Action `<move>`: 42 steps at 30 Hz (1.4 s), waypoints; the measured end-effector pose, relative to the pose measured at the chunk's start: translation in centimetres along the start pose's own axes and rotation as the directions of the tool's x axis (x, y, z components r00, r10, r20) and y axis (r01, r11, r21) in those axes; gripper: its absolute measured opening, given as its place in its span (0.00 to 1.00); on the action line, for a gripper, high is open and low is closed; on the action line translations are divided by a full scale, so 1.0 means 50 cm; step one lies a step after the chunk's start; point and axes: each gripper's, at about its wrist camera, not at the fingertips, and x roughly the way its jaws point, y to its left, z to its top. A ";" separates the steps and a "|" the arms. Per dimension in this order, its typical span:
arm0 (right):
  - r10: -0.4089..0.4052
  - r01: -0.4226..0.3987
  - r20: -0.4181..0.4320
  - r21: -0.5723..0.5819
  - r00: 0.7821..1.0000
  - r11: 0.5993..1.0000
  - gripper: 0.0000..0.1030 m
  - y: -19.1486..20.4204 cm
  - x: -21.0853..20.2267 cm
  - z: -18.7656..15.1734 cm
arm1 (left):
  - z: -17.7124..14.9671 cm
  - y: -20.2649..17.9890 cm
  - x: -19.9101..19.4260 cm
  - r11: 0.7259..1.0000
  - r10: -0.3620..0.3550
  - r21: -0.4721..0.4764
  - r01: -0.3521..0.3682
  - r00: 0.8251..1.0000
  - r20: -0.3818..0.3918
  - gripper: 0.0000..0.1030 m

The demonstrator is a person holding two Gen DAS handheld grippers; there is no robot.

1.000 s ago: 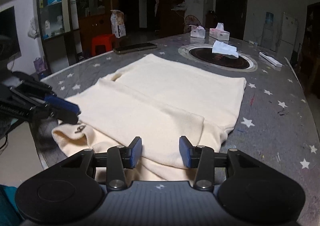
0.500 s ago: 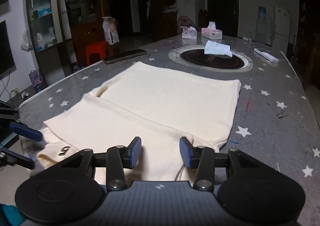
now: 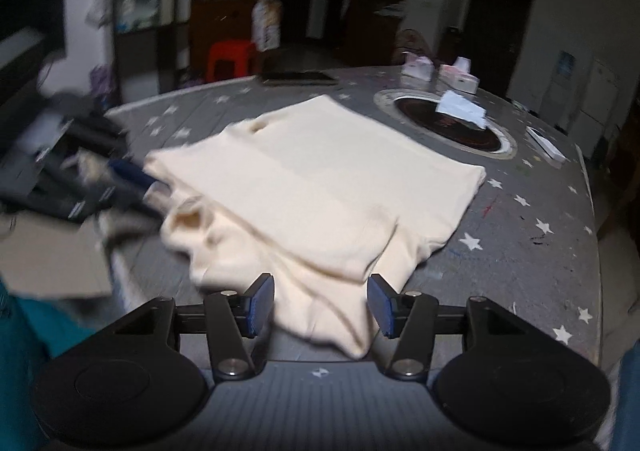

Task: Fold clothes
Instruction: 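Grasp the shirt hem with the left gripper while the right gripper grasps the hem too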

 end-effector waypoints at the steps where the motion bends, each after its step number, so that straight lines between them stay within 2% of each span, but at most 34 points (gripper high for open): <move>1: 0.002 -0.002 -0.003 -0.025 1.000 1.000 0.55 0.008 -0.003 -0.004 | 0.003 0.006 -0.001 1.000 0.002 -0.012 -0.002 1.000 0.004 0.13; 5: 0.028 -0.029 -0.002 -0.093 1.000 0.995 0.55 0.033 -0.002 -0.015 | 0.021 0.038 0.004 0.996 0.006 -0.094 -0.005 1.000 0.011 0.12; 10: 0.039 -0.033 0.040 -0.132 0.998 0.991 0.54 0.061 0.022 -0.012 | 0.048 0.070 0.017 0.987 0.005 -0.161 0.000 0.999 0.032 0.12; 13: 0.042 -0.035 0.056 -0.123 0.998 0.992 0.48 0.063 0.044 -0.001 | 0.055 0.080 0.024 0.983 -0.002 -0.183 0.008 1.000 0.031 0.12; 17: 0.053 -0.050 0.052 -0.057 0.997 0.997 0.21 0.045 0.066 0.016 | 0.052 0.089 0.025 0.978 -0.019 -0.207 0.023 1.000 0.021 0.14; 18: 0.058 -0.056 0.051 -0.034 0.997 0.998 0.18 0.039 0.070 0.020 | 0.050 0.090 0.021 0.978 -0.023 -0.209 0.026 1.000 0.017 0.18; 22: 0.077 -0.080 0.068 0.047 0.995 0.996 0.13 0.012 0.070 0.038 | 0.032 0.079 -0.003 0.985 -0.005 -0.175 0.005 1.000 -0.002 0.23; 25: 0.080 -0.087 0.086 0.076 0.993 0.993 0.13 -0.002 0.067 0.049 | 0.015 0.069 -0.016 0.990 0.020 -0.137 -0.022 1.000 -0.018 0.39; 32: 0.075 -0.083 0.104 0.081 0.992 0.993 0.13 -0.008 0.066 0.066 | -0.012 0.053 -0.007 0.994 0.105 -0.004 -0.106 0.993 -0.061 0.44; 35: 0.070 -0.080 0.113 0.091 0.991 0.993 0.11 -0.010 0.064 0.066 | -0.020 0.054 0.000 0.991 0.129 0.047 -0.126 0.990 -0.058 0.44; 36: 0.069 -0.080 0.116 0.095 0.991 0.992 0.11 -0.009 0.064 0.064 | -0.023 0.056 0.002 0.990 0.132 0.059 -0.129 0.990 -0.057 0.37; 37: 0.068 -0.080 0.119 0.099 0.991 0.992 0.10 -0.008 0.063 0.063 | -0.026 0.058 0.003 0.989 0.136 0.070 -0.132 0.989 -0.055 0.22; 40: 0.060 -0.074 0.134 0.103 0.989 0.992 0.10 -0.002 0.056 0.057 | -0.023 0.065 0.001 0.990 0.127 0.063 -0.123 0.991 -0.049 0.11; 42: 0.057 -0.072 0.146 0.100 0.988 0.992 0.09 0.001 0.046 0.057 | -0.017 0.065 -0.011 0.992 0.115 0.050 -0.113 0.993 -0.031 0.10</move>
